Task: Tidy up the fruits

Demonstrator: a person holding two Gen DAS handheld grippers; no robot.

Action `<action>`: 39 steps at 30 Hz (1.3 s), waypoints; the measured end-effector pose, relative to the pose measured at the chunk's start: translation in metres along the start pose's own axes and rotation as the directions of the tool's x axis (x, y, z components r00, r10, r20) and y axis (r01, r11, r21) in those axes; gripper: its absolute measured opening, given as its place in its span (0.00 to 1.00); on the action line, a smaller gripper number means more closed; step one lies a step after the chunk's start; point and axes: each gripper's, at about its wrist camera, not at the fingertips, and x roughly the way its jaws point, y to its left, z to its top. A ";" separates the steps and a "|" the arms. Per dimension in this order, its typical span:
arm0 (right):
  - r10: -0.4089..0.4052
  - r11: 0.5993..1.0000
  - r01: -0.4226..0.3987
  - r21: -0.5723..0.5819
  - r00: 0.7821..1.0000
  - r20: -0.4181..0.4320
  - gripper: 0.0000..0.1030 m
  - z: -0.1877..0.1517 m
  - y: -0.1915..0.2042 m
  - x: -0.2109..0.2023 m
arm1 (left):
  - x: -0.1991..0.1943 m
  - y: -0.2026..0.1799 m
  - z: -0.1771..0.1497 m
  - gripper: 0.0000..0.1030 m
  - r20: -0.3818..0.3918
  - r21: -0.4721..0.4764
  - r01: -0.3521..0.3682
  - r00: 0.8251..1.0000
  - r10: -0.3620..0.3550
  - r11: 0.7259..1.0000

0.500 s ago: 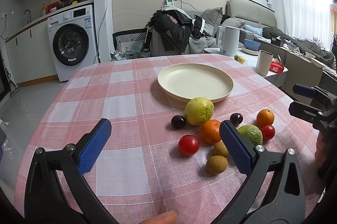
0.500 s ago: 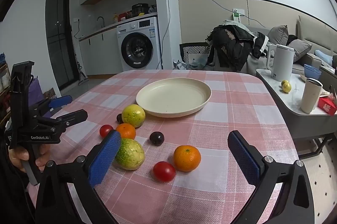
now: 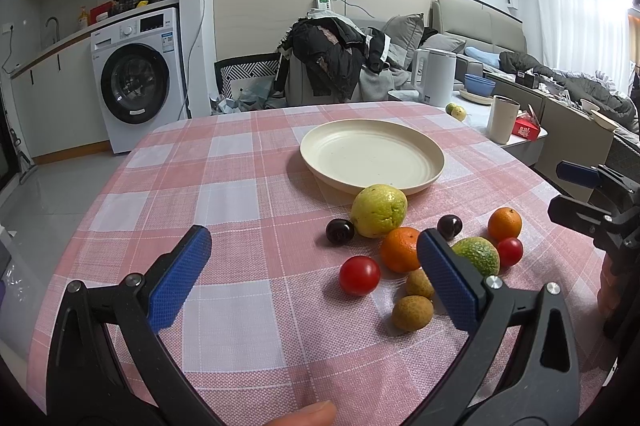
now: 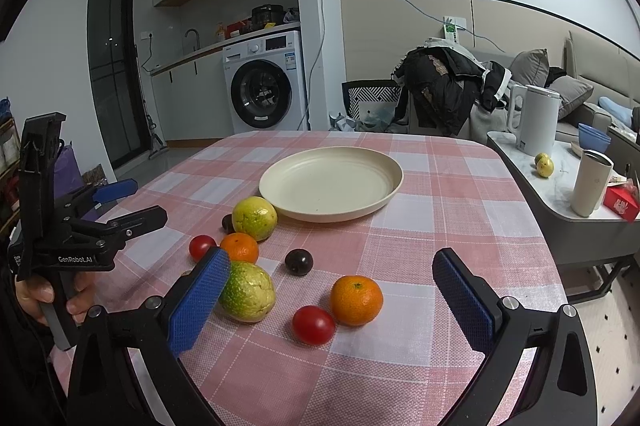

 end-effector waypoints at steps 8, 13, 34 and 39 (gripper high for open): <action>0.000 1.000 0.000 -0.003 1.000 -0.002 1.00 0.000 -0.001 0.000 | 0.000 0.000 0.000 0.99 0.001 0.001 -0.002 1.000 0.002 1.000; -0.005 1.000 0.005 -0.004 1.000 -0.007 1.00 -0.001 0.000 0.001 | 0.000 0.000 0.000 0.99 0.003 0.002 -0.002 1.000 0.002 1.000; -0.059 0.998 0.060 0.002 0.997 -0.049 1.00 0.000 -0.001 0.009 | 0.005 -0.005 0.001 0.99 -0.030 0.005 0.000 1.000 0.001 1.000; -0.067 0.998 0.068 0.017 0.996 -0.063 1.00 0.000 -0.004 0.012 | 0.011 -0.006 0.001 0.99 -0.070 0.021 -0.015 0.997 0.016 1.000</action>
